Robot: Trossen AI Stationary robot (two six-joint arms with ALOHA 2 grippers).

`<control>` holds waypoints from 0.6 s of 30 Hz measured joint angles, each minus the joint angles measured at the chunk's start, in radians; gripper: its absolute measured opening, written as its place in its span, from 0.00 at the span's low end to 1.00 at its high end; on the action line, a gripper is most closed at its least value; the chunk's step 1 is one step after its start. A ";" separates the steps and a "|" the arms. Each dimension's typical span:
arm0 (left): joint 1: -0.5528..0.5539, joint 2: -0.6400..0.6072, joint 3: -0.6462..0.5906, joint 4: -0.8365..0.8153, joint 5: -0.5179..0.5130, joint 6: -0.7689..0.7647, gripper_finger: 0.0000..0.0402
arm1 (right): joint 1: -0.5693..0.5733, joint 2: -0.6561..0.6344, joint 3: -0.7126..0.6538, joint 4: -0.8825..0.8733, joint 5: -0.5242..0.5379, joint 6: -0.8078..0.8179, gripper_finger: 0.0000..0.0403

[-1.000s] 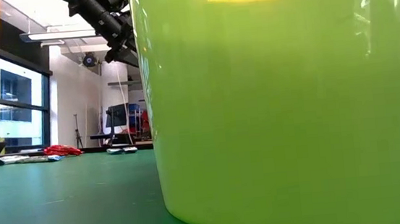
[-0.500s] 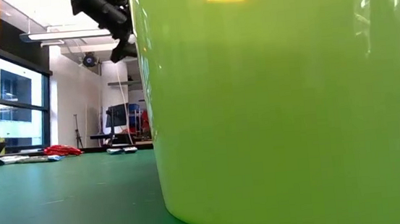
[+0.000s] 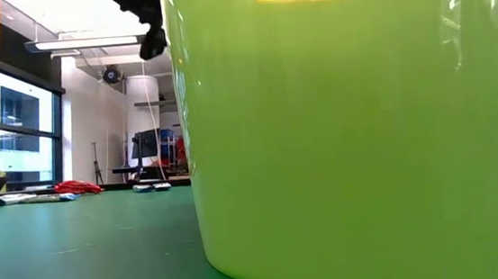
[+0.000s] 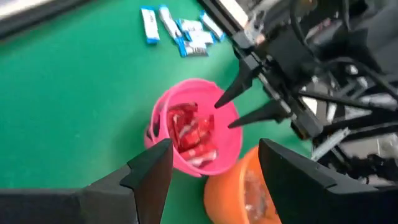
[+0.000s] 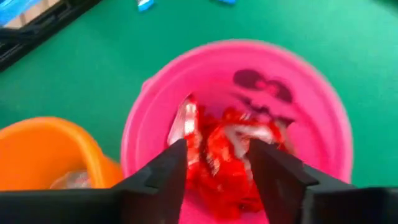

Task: Sort candy by brand, put in halloween buckets
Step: Put the red chocolate into the pink bucket

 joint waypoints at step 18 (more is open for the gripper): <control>0.240 0.101 0.000 -0.692 -0.458 0.151 0.51 | -0.131 -0.096 0.104 -0.114 0.042 -0.157 0.52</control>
